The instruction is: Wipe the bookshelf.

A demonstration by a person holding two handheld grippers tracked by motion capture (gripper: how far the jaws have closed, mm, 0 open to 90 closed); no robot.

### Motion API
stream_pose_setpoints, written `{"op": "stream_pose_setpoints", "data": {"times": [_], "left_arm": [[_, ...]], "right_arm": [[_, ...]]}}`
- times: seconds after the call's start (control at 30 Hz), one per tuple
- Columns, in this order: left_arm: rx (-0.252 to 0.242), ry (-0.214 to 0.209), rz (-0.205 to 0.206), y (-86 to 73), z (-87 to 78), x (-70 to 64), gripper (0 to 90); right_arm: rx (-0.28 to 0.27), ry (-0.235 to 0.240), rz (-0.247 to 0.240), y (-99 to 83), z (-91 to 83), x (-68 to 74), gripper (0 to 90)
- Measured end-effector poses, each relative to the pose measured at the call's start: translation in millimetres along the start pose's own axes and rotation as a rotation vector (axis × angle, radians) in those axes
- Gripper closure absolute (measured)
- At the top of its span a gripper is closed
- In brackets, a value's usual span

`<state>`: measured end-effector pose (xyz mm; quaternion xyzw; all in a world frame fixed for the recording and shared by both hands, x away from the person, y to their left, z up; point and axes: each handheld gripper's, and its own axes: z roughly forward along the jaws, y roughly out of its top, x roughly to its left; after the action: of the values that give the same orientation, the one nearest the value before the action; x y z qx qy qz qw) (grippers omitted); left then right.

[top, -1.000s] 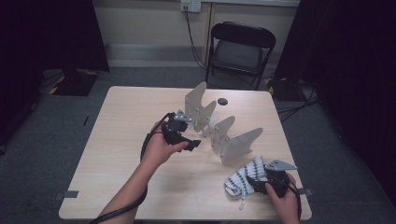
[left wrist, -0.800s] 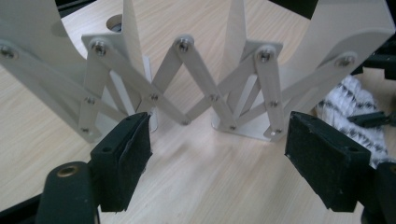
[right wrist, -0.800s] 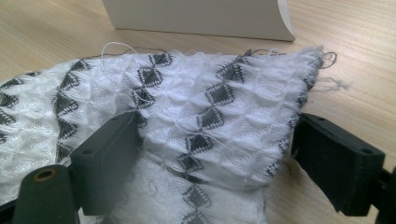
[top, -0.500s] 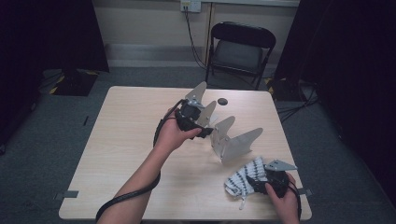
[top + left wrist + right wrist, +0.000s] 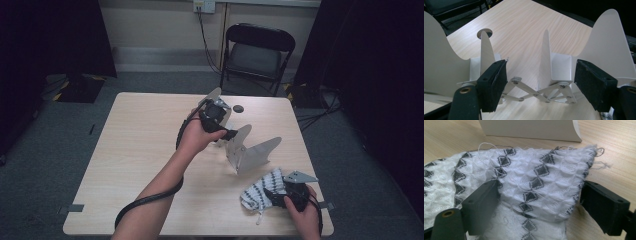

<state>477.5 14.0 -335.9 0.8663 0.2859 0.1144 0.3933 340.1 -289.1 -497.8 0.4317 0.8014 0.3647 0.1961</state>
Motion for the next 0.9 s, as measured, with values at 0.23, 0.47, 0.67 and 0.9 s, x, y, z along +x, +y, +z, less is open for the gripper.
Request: {"op": "stream_pose_setpoints", "data": {"times": [0.23,0.47,0.67,0.9], "left_arm": [[0.009,0.016,0.009,3.4,8.6,-0.3,28.0],[0.013,0.018,0.016,6.6,17.9,0.0,33.2],[0.028,0.013,0.012,8.1,26.0,1.1,41.9],[0.058,0.013,-0.009,7.9,37.1,4.0,48.3]], "right_arm": [[0.0,-0.002,0.0,0.0,0.0,0.1,14.8],[0.0,0.002,0.001,0.0,0.0,-0.1,14.8],[0.0,-0.002,0.001,0.0,-0.1,0.1,14.8],[-0.001,0.002,0.001,0.0,0.1,-0.2,14.8]]}}
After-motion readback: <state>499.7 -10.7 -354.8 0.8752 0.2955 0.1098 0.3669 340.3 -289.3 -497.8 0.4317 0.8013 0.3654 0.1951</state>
